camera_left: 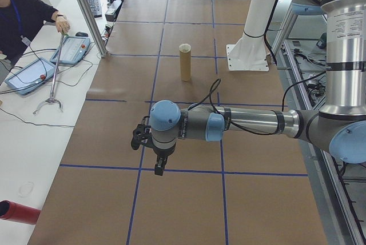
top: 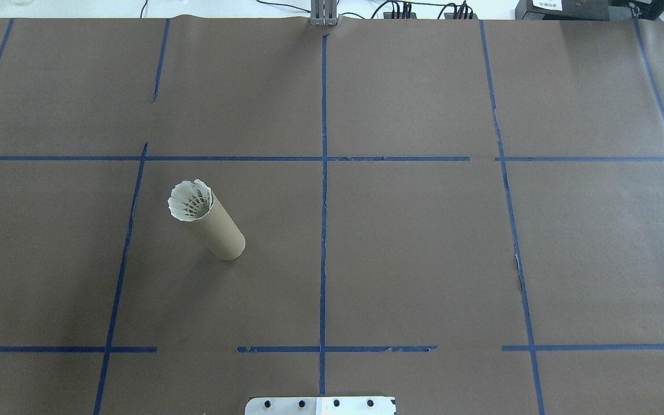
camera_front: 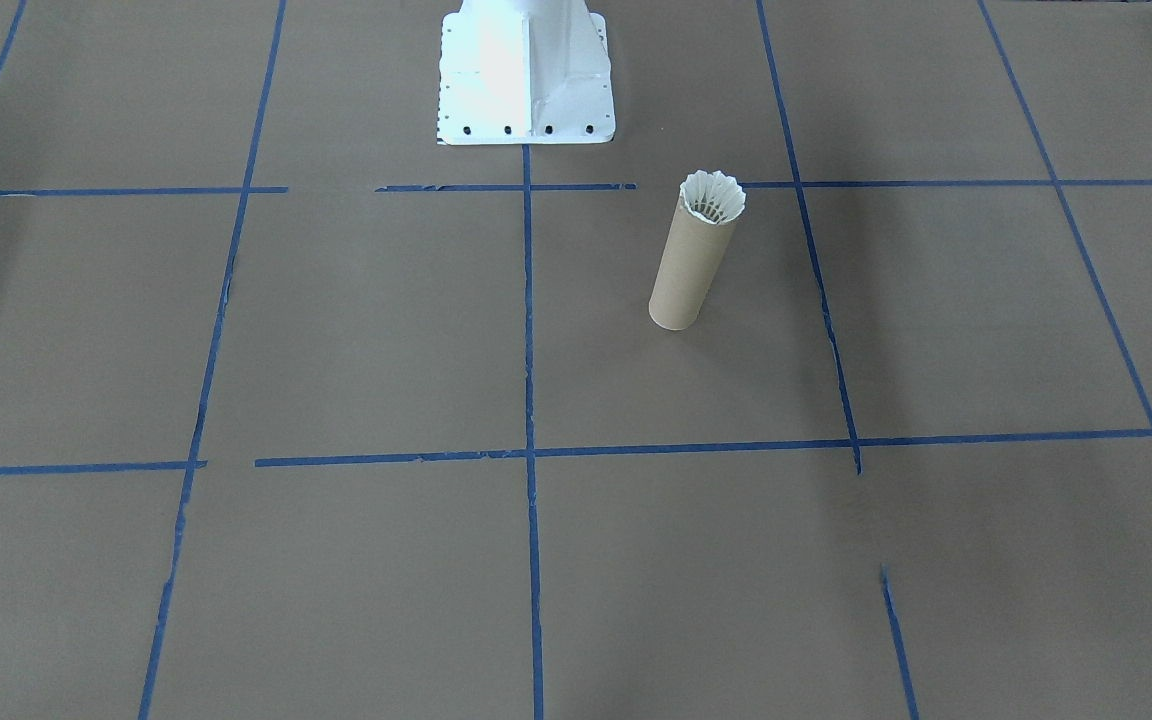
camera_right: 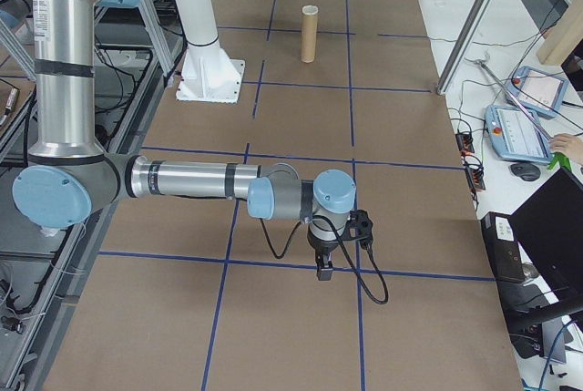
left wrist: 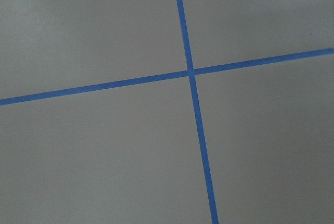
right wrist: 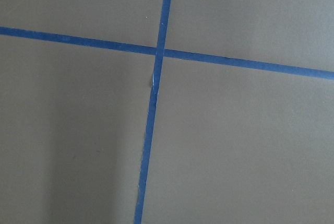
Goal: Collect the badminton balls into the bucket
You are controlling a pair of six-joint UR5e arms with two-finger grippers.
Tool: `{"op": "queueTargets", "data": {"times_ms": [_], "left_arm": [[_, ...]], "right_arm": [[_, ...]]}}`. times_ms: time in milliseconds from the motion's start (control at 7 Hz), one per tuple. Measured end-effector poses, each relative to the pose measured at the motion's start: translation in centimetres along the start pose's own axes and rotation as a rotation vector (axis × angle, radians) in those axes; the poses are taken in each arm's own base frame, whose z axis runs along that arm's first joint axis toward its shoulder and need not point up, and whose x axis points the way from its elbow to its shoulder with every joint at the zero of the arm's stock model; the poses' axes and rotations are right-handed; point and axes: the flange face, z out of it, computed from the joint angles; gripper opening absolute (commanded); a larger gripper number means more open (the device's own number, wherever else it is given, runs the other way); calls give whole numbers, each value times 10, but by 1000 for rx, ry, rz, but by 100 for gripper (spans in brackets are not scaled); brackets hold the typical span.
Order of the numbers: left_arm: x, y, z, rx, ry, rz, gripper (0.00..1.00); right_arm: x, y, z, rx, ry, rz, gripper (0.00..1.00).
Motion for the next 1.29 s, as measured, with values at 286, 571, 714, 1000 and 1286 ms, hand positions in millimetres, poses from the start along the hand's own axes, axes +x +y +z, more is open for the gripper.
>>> {"op": "queueTargets", "data": {"times_ms": [286, 571, 714, 1000, 1286], "left_arm": [[0, -2, -2, 4, -1, 2, 100], [1, -4, -3, 6, -1, 4, 100], [1, -4, -3, 7, -2, 5, 100], [4, -4, -7, 15, -3, 9, 100], [5, -2, -9, 18, -3, 11, 100]], "right_arm": [[0, 0, 0, 0, 0, 0, 100], [0, 0, 0, 0, 0, 0, 100], [0, 0, 0, 0, 0, 0, 100], [0, 0, 0, 0, 0, 0, 100], [0, 0, 0, 0, 0, 0, 100]]}}
